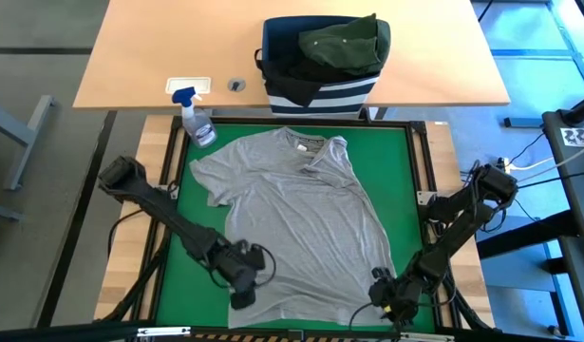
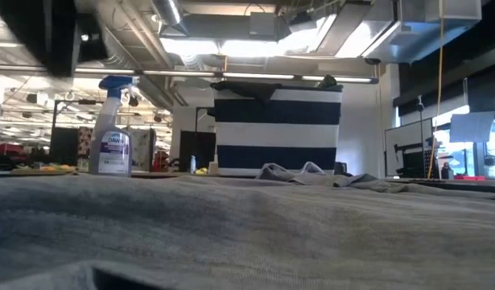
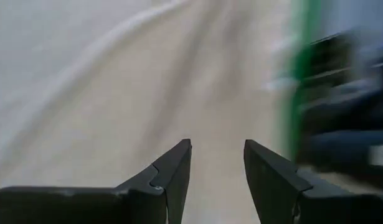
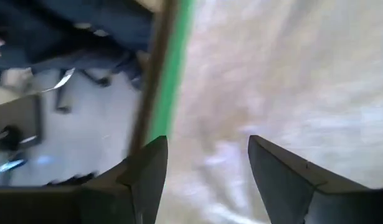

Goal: Fold Laundry from Bin
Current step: Fold the gray shirt

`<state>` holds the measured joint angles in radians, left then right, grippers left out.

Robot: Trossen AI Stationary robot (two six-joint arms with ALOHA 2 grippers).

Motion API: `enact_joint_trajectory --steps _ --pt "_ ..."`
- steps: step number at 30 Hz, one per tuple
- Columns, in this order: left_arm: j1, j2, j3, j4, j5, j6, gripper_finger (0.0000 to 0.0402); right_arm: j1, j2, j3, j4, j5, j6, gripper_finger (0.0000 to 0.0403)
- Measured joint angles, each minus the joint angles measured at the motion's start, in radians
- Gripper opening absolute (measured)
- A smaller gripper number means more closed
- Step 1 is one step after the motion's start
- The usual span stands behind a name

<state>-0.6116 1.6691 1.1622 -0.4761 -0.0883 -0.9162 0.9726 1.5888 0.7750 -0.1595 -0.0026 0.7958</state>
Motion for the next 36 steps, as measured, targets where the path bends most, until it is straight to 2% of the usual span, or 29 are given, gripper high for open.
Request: enact_joint_trajectory --steps 4,13,18,23,27,33,36 --pt "-0.070 0.034 0.004 0.197 0.000 -0.020 0.0144 0.002 0.000 -0.001 -0.034 0.087 -0.008 0.0225" --pt "-0.142 0.219 0.000 0.243 -0.028 -0.126 0.0144 0.002 -0.001 0.000 -0.040 0.170 -0.006 0.0225" --pt "-0.143 0.262 0.000 0.256 -0.058 -0.129 0.0144 0.002 -0.001 0.000 -0.051 0.190 -0.004 0.0225" --pt "-0.144 0.289 0.000 0.254 -0.042 -0.122 0.0142 0.002 -0.001 0.000 -0.054 0.205 -0.004 0.0225" --pt "-0.144 0.288 0.002 0.209 -0.032 -0.122 0.0111 0.002 -0.001 0.001 -0.054 0.221 0.018 0.0225" --pt "-0.140 0.261 0.001 0.175 -0.012 -0.121 0.0019 0.002 -0.001 0.001 -0.054 0.222 0.022 0.0225" --pt "-0.140 0.225 0.001 0.156 -0.006 -0.120 0.0006 0.002 -0.001 0.001 -0.054 0.223 0.022 0.0225"
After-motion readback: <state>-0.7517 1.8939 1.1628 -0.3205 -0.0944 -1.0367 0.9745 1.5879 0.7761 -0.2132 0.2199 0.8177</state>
